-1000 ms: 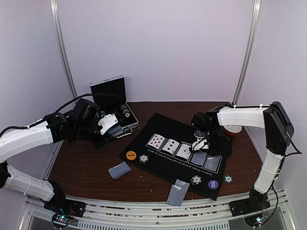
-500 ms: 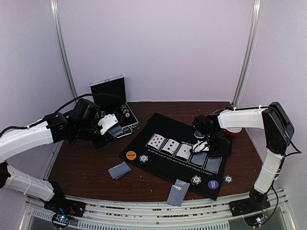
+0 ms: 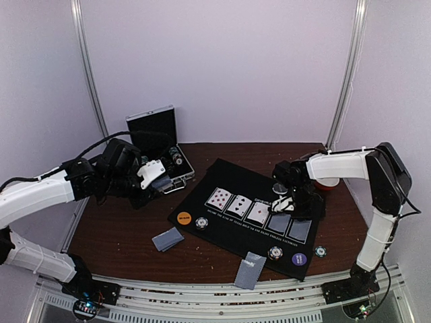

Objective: Distribute texas hold em gaming equipment
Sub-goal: Place the poker card in the community card area.

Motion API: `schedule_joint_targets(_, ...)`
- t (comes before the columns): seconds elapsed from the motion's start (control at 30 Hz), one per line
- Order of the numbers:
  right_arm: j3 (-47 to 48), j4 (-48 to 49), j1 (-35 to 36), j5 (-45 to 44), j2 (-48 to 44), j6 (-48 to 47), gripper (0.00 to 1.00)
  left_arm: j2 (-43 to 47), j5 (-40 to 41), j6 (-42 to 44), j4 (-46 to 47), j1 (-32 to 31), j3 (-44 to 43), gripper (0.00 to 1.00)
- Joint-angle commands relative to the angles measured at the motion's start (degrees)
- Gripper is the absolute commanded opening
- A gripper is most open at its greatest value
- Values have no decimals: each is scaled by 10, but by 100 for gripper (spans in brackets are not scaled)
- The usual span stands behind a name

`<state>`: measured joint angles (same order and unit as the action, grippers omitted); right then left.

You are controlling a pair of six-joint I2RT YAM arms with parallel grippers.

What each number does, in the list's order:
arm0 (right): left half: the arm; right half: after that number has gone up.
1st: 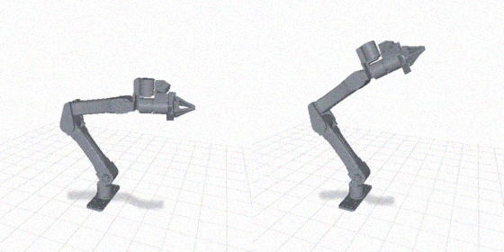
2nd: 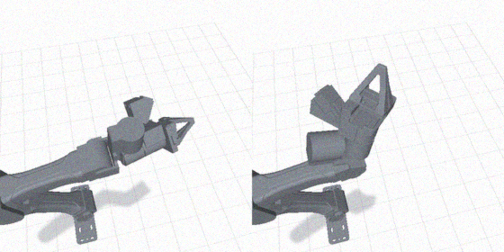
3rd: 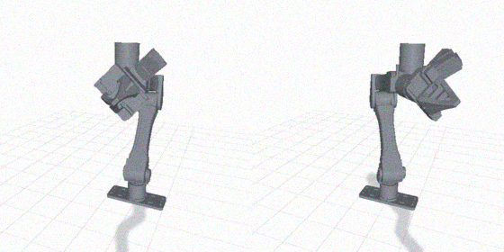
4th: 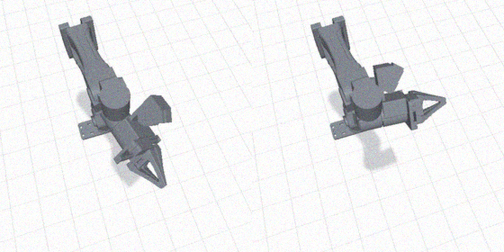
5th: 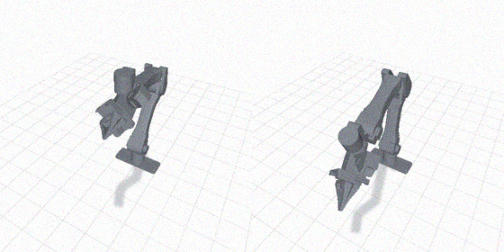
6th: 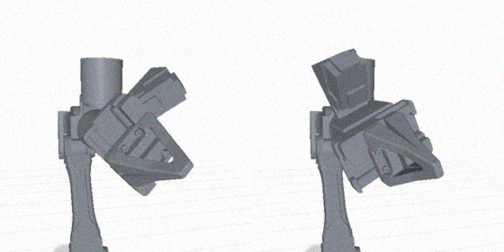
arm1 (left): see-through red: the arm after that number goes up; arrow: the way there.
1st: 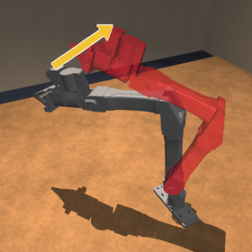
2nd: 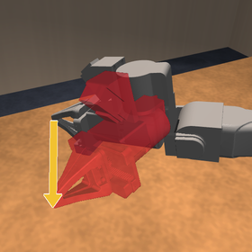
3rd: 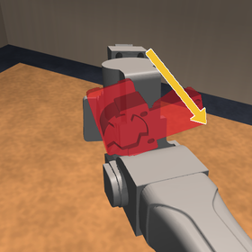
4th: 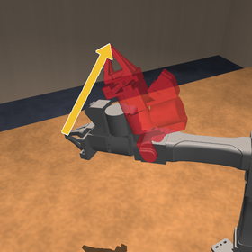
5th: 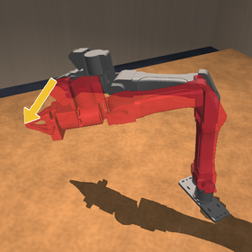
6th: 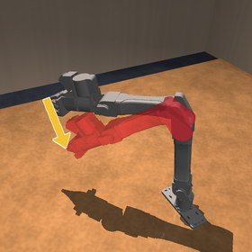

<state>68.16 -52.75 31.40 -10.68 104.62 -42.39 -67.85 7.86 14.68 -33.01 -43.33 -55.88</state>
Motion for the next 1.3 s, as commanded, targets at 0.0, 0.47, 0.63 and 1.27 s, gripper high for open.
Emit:
schedule_joint_targets(0.0,15,-5,-9,11,12,19,0,13,4,2,25,-2,4,36)
schedule_joint_targets(0.47,13,-9,-15,28,14,21,0,17,6,2,25,-2,6,36)
schedule_joint_targets(0.63,3,-4,-15,18,10,15,0,17,5,1,25,-2,6,36)
schedule_joint_targets(1.27,2,23,-15,-25,-25,22,36,15,6,-2,25,-2,10,36)
